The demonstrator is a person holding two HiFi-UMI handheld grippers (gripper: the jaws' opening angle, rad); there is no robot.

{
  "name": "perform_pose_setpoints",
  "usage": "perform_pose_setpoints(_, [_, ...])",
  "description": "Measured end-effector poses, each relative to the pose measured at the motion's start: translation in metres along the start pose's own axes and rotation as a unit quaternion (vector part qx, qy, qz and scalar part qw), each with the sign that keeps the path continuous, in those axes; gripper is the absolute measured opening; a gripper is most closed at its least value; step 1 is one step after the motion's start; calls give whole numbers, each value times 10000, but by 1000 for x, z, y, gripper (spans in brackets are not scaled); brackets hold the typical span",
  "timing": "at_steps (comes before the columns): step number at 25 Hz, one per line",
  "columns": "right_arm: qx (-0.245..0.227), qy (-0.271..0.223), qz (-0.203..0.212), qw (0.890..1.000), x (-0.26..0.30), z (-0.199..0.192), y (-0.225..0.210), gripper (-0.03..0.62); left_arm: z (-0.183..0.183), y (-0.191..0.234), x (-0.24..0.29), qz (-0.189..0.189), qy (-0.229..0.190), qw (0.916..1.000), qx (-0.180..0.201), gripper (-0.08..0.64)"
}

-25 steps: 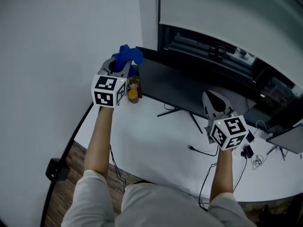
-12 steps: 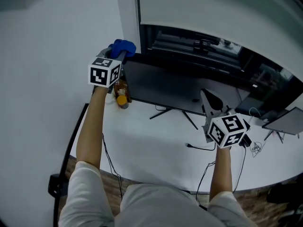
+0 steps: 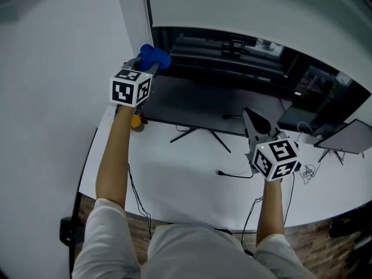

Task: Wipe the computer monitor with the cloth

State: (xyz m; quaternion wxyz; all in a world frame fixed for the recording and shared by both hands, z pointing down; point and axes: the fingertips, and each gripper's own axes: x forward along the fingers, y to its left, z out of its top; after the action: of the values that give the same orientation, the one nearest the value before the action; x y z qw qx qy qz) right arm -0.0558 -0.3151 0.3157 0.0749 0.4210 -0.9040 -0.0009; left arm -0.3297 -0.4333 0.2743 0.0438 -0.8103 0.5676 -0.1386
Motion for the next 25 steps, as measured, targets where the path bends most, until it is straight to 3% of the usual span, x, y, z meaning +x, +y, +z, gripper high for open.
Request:
perform_pose_setpoints(15, [63, 46, -380, 9992, -93, -21, -113, 15, 64, -201, 76, -862, -121, 9959, 231, 57])
perform_pose_setpoints(25, [64, 82, -493, 9987, -138, -40, -170, 15, 92, -296, 111, -1026, -239, 9940, 275, 57])
